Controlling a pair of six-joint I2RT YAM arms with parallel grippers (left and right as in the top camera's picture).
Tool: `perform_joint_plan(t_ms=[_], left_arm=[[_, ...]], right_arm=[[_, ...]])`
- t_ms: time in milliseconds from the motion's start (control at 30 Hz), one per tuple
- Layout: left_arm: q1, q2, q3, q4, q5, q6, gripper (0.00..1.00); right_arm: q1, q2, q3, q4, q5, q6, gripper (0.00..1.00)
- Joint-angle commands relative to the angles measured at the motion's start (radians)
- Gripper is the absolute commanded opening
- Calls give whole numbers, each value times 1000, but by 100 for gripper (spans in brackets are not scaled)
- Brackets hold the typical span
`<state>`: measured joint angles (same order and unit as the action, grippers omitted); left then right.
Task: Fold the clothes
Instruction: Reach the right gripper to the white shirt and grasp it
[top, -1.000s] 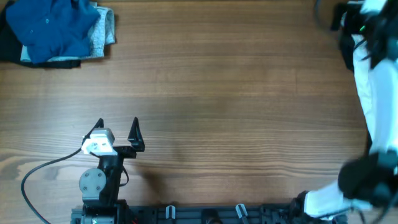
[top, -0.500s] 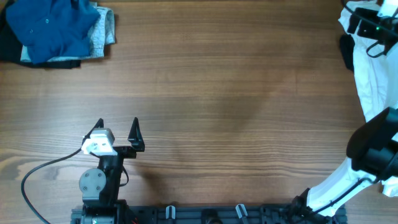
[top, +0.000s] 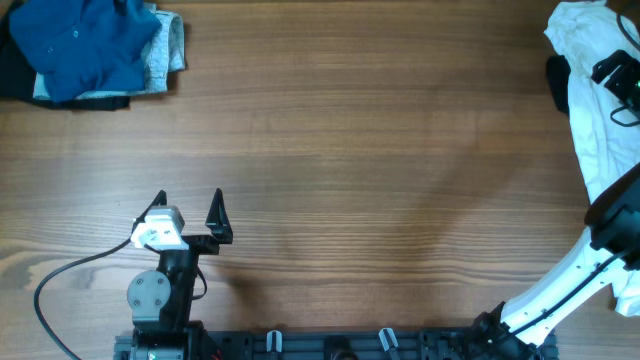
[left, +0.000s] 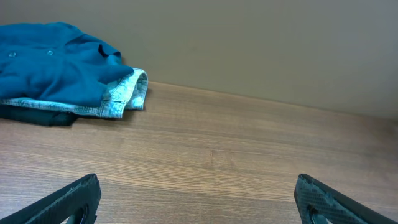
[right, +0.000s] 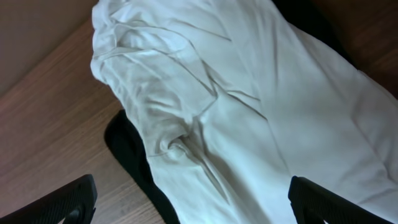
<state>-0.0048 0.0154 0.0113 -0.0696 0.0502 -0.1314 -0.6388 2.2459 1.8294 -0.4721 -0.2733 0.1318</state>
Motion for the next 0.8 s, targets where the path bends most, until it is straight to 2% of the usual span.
perform_joint_plan(t_ms=[0, 533, 767], left_arm=[[-5, -5, -6, -3, 12, 23, 100], [-5, -5, -6, -3, 12, 23, 100], [-5, -5, -6, -2, 12, 23, 100]], right_arm=[[11, 17, 16, 29, -43, 33, 100], [78, 140, 16, 284, -76, 115, 98], [105, 166, 16, 291, 55, 130, 98]])
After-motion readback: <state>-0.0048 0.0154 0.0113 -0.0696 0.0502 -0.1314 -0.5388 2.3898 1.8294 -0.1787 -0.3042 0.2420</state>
